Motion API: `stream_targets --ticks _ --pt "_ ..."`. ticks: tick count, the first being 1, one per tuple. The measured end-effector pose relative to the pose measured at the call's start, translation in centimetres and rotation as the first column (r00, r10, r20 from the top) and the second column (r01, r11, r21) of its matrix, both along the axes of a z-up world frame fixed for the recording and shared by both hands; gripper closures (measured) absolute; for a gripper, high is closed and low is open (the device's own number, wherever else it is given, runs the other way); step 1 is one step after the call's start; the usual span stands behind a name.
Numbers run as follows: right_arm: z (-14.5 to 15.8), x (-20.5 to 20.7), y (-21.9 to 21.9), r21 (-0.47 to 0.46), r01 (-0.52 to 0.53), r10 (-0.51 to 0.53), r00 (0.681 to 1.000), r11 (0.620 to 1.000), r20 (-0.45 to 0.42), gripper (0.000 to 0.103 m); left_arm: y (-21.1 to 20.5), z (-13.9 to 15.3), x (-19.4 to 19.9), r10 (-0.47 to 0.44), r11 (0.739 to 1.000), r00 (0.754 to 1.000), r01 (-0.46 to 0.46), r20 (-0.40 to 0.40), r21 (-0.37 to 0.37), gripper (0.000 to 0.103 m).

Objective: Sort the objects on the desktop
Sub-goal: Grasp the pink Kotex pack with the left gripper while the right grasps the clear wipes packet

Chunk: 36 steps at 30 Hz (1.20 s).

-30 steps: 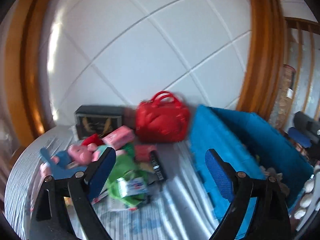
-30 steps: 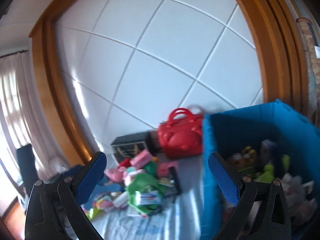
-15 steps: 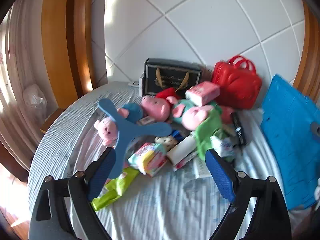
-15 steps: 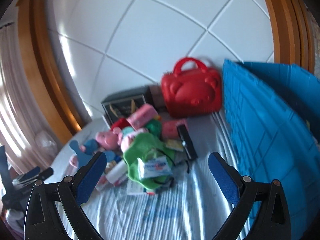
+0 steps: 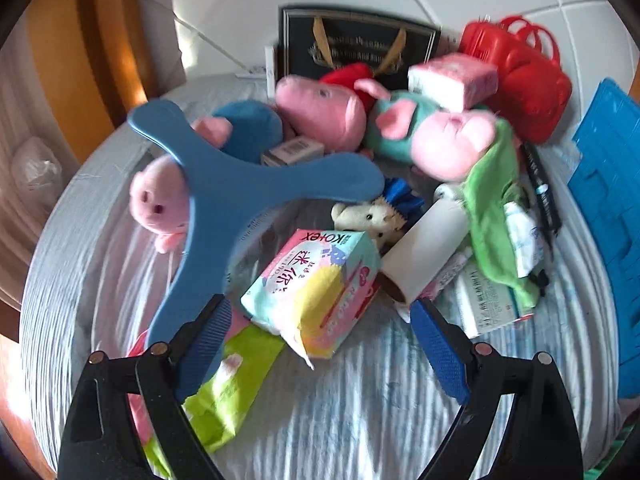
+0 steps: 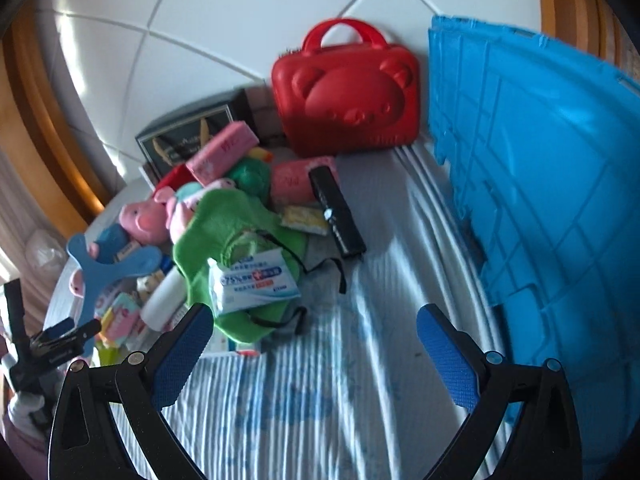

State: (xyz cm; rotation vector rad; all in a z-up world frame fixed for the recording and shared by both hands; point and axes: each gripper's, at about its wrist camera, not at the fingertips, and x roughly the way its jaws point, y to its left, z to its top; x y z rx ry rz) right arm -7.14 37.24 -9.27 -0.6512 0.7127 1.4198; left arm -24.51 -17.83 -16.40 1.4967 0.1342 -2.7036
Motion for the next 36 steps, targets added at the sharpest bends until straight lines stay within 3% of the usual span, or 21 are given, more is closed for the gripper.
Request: stream_targets --ticks 6,12,15,19,22,23,24,27,33,36 --pt "-3.6 -1.4 3.7 -0.094 -0.013 0.014 1.000 0.995 0.014 0.000 -1.7 -3.2 -3.4 -0.015 1.000 0.996 0.014 0.086 0.015 0.011" --pt "-8.0 -4.3 7.9 -0.191 -0.090 0.091 0.996 0.978 -0.002 0.000 -0.7 -4.7 -4.8 -0.062 0.998 0.994 0.065 0.094 -0.021 0.011" --pt "-10.3 -6.0 9.6 -0.232 -0.129 0.130 0.991 0.964 -0.011 0.000 -0.4 -5.7 -5.5 -0.021 0.999 0.992 0.025 0.127 -0.030 0.011" --pt "-11.8 -8.0 11.1 -0.235 -0.183 0.187 0.982 0.955 -0.005 0.000 -0.5 -5.1 -5.2 0.023 0.999 0.993 -0.025 0.115 0.020 0.026" --pt "-12.8 -8.5 12.0 -0.250 -0.184 0.193 0.981 0.951 0.012 0.000 -0.7 -4.8 -4.3 0.059 0.996 0.991 -0.066 0.119 0.056 0.030" --pt "-13.2 -8.4 12.3 -0.264 -0.172 0.183 0.983 0.949 0.017 0.008 -0.6 -4.6 -3.9 0.069 0.996 0.991 -0.075 0.117 0.048 0.031" --pt "-13.5 -8.3 12.4 -0.271 -0.161 0.173 0.985 0.949 0.023 0.034 -0.5 -4.3 -3.5 0.077 0.996 0.991 -0.082 0.111 0.040 0.031" --pt "-12.8 -8.1 11.5 -0.242 -0.153 0.175 0.982 0.958 0.072 0.058 -0.1 -2.9 -1.9 0.091 0.995 0.993 -0.093 0.077 0.032 0.031" --pt "-8.7 -6.8 7.6 -0.156 -0.229 0.241 0.968 0.961 0.065 0.077 1.7 1.7 1.8 0.083 0.996 0.996 -0.082 -0.033 0.014 0.031" --pt "-6.3 -6.3 5.1 -0.106 -0.242 0.249 0.967 0.964 0.055 0.078 2.2 3.7 2.9 0.062 0.998 0.995 -0.060 -0.078 0.030 0.031"
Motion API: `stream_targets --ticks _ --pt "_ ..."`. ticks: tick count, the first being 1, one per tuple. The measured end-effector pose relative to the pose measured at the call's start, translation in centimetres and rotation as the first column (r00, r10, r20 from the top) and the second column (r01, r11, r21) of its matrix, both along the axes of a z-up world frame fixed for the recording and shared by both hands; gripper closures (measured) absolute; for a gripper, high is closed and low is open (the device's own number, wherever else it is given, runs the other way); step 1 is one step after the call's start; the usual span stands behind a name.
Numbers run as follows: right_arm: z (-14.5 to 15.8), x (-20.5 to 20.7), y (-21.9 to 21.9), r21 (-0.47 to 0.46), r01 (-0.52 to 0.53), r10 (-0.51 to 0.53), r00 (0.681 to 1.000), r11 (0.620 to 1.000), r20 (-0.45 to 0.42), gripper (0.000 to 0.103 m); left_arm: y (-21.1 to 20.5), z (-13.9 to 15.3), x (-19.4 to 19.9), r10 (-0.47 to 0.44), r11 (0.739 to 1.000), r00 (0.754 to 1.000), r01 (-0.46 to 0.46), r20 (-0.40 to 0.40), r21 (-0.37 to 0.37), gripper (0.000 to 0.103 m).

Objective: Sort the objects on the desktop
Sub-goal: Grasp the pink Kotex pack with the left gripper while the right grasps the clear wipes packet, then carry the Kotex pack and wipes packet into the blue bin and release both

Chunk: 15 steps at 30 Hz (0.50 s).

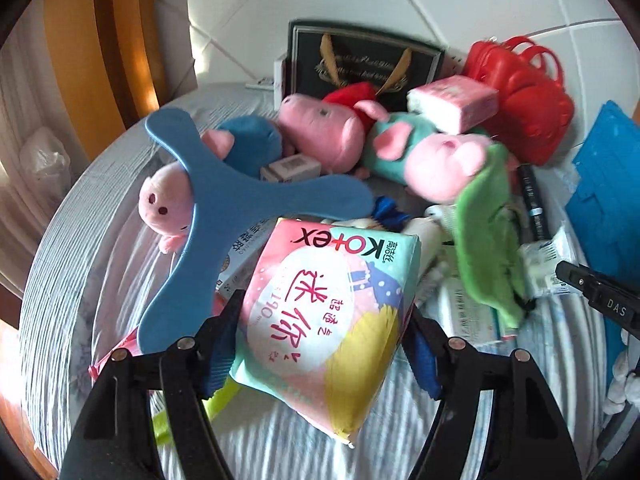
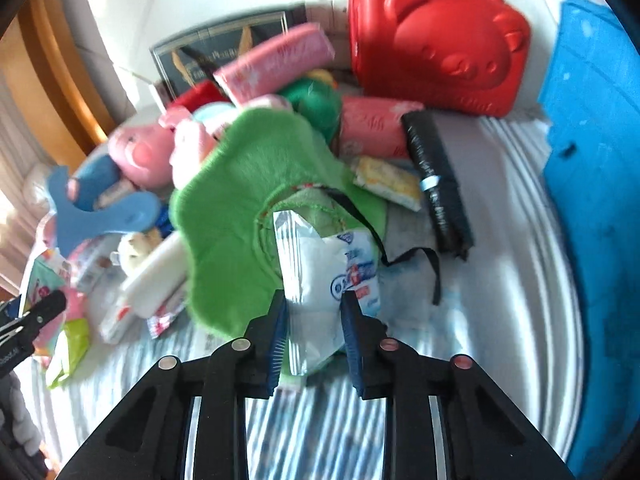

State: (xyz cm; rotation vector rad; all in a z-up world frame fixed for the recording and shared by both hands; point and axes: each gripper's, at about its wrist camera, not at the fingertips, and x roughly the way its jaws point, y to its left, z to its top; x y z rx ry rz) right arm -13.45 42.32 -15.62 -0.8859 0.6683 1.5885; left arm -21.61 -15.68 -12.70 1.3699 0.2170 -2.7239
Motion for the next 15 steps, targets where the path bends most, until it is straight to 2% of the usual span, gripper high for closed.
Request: stream_targets --ticks 2,3,10,15 --pt "1.7 0.0 -1.5 0.039 -0.014 0.014 1.000 0.999 -0.002 0.080 0.9 1.1 1.3 -0.021 1.000 0.999 0.021 -0.033 0.007 0.031" --pt "2.3 0.2 -2.1 0.048 -0.086 0.087 0.996 0.995 -0.006 0.081 1.0 1.5 1.0 -0.031 0.999 0.999 0.032 -0.043 0.010 0.031" --pt "7.7 1.3 -7.2 0.166 -0.093 0.102 0.994 0.982 -0.046 0.083 4.1 4.7 4.7 -0.101 0.995 0.987 0.103 -0.126 0.009 0.031" --pt "12.4 3.2 -11.7 0.285 -0.093 0.114 0.992 0.954 -0.059 0.083 7.3 8.0 7.3 -0.156 0.987 0.967 0.159 -0.200 -0.002 0.031"
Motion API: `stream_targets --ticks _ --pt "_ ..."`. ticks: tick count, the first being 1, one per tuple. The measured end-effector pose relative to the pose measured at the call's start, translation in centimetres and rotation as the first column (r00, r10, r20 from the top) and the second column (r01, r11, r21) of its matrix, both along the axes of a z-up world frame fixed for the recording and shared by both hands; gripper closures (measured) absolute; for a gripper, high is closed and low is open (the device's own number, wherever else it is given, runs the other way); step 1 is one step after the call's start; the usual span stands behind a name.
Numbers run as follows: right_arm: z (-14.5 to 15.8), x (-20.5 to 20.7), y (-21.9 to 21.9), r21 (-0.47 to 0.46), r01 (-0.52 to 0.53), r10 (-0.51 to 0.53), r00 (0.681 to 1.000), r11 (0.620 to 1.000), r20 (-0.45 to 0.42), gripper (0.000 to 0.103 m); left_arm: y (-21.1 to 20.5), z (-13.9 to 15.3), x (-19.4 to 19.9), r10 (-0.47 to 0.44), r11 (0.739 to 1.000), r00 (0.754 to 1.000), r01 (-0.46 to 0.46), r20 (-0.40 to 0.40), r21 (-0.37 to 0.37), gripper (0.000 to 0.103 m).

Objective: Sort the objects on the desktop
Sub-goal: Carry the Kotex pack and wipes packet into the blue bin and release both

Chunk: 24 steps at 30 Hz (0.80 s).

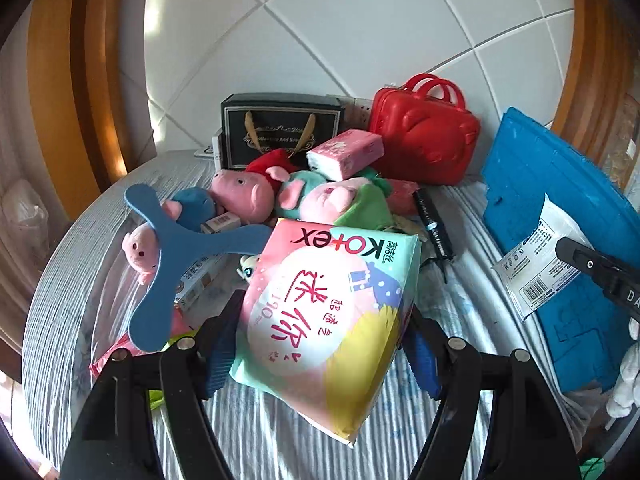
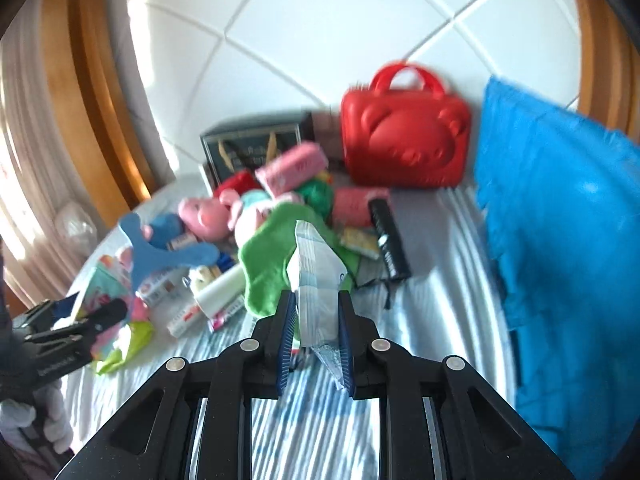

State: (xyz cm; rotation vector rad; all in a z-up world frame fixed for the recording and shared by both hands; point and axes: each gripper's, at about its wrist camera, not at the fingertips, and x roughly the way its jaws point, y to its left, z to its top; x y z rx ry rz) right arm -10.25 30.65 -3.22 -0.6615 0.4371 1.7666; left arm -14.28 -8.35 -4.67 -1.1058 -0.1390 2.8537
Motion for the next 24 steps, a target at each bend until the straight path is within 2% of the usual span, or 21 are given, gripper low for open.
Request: stream_targets --ticks 6,13,18,20,24 --pt "5.3 3.5 -4.2 0.144 0.029 -0.025 0.999 0.989 -0.034 0.083 5.7 4.3 2.4 -0.106 0.994 0.989 0.107 -0.099 0.002 0.031" --pt "11.0 10.6 -8.1 0.292 0.096 -0.079 0.994 0.952 -0.069 0.083 15.0 9.7 4.0 -0.239 0.970 0.946 0.244 -0.218 -0.001 0.031" --pt "13.7 17.0 -9.1 0.344 0.164 -0.143 0.986 0.925 -0.085 0.083 21.9 12.7 4.6 -0.311 0.948 0.912 0.319 -0.269 -0.013 0.031" --pt "14.8 19.9 -8.9 0.336 0.168 -0.142 0.985 0.927 -0.100 0.083 25.2 13.9 4.7 -0.340 0.937 0.897 0.348 -0.282 -0.022 0.031" --pt "17.0 24.3 -8.1 0.356 0.179 -0.168 0.984 0.917 -0.061 0.086 30.7 15.9 4.1 -0.375 0.923 0.883 0.385 -0.283 -0.020 0.031"
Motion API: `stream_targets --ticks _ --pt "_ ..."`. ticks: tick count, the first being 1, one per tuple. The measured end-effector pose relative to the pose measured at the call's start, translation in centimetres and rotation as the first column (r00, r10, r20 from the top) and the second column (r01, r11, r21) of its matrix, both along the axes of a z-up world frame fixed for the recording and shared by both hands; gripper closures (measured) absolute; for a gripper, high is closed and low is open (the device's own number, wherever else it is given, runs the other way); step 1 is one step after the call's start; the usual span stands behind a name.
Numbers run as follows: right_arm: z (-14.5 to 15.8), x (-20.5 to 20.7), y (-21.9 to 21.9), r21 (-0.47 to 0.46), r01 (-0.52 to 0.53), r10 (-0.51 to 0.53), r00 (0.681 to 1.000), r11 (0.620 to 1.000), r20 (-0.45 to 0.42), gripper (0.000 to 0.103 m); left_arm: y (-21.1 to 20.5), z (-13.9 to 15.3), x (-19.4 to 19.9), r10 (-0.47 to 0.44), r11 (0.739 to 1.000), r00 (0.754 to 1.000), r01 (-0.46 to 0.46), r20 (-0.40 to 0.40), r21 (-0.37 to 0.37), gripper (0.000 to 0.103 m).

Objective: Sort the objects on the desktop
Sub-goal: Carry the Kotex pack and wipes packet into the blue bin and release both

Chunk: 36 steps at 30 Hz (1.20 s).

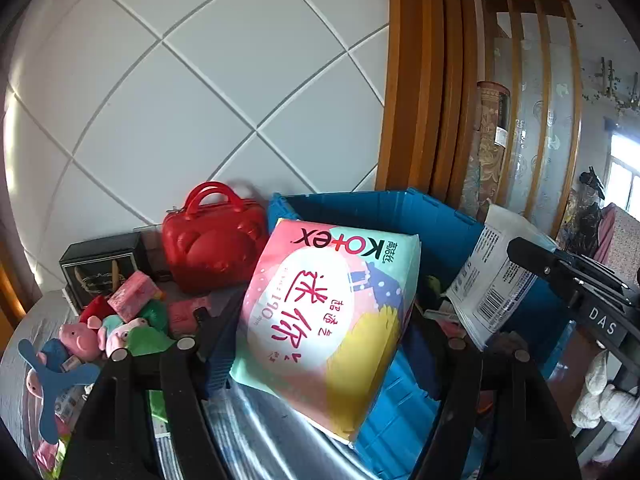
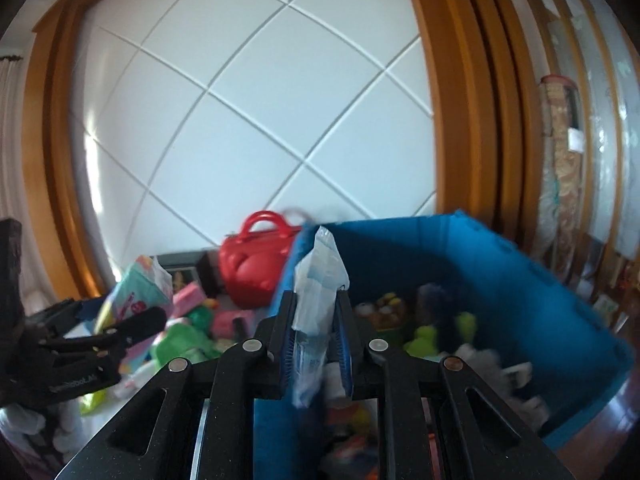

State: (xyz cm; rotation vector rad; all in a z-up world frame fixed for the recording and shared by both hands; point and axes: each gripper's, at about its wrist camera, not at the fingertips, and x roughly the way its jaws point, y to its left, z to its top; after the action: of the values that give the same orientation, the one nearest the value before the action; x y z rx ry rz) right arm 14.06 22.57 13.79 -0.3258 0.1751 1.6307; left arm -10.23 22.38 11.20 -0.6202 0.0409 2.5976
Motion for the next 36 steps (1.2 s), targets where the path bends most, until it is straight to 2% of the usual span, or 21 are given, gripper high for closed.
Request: stream_targets --ticks 5,8,12,16,18,21,23,25,26,29,34,36 --pt "3.5 5.4 2.9 -0.013 0.003 -0.002 1.000 1.000 0.018 0.086 7.2 2.5 -1.9 -0.038 0.999 0.998 0.038 0.047 0.005 0.031" --pt "5.2 8.7 6.4 -0.070 0.010 -0.008 0.999 0.997 0.036 0.086 11.9 3.3 -4.4 -0.059 0.998 0.990 0.060 0.130 -0.008 0.031" --pt "5.4 11.9 11.6 -0.174 0.046 -0.038 0.998 0.984 0.046 0.086 18.0 2.7 -9.1 0.001 0.997 0.970 0.017 0.244 -0.070 0.031" --pt "2.7 14.9 17.6 -0.302 0.112 -0.095 0.993 0.947 0.072 0.086 21.9 -0.1 -13.8 0.090 0.991 0.929 -0.047 0.358 -0.128 0.031" --pt "0.0 16.2 20.6 -0.385 0.139 -0.120 0.990 0.912 0.073 0.086 23.5 -2.2 -15.5 0.135 0.980 0.907 -0.063 0.399 -0.189 0.031" --pt "-3.6 18.1 23.5 -0.479 0.144 -0.131 0.990 0.866 0.059 0.086 25.1 -6.4 -17.7 0.233 0.942 0.886 -0.103 0.401 -0.319 0.031" --pt "-5.5 19.0 24.3 -0.527 0.164 -0.142 0.986 0.834 0.081 0.086 25.5 -9.3 -18.8 0.268 0.915 0.873 -0.099 0.407 -0.390 0.031" --pt "-6.4 19.2 24.6 -0.561 0.164 -0.141 0.986 0.811 0.085 0.086 25.9 -10.8 -19.2 0.299 0.889 0.857 -0.090 0.419 -0.448 0.031" --pt "-6.9 19.2 24.7 -0.575 0.170 -0.139 0.985 0.801 0.098 0.086 26.0 -11.1 -19.2 0.297 0.886 0.855 -0.081 0.424 -0.457 0.031" --pt "-7.9 19.1 24.5 -0.602 0.176 -0.125 0.984 0.779 0.126 0.086 25.5 -11.2 -19.0 0.274 0.905 0.854 -0.073 0.443 -0.419 0.031" --pt "-8.2 19.2 24.6 -0.612 0.169 -0.115 0.985 0.773 0.126 0.086 24.8 -10.7 -18.6 0.259 0.923 0.851 -0.079 0.457 -0.376 0.030" --pt "-8.1 19.3 24.9 -0.613 0.165 -0.115 0.986 0.773 0.121 0.085 25.2 -10.1 -18.5 0.252 0.931 0.862 -0.092 0.439 -0.354 0.030"
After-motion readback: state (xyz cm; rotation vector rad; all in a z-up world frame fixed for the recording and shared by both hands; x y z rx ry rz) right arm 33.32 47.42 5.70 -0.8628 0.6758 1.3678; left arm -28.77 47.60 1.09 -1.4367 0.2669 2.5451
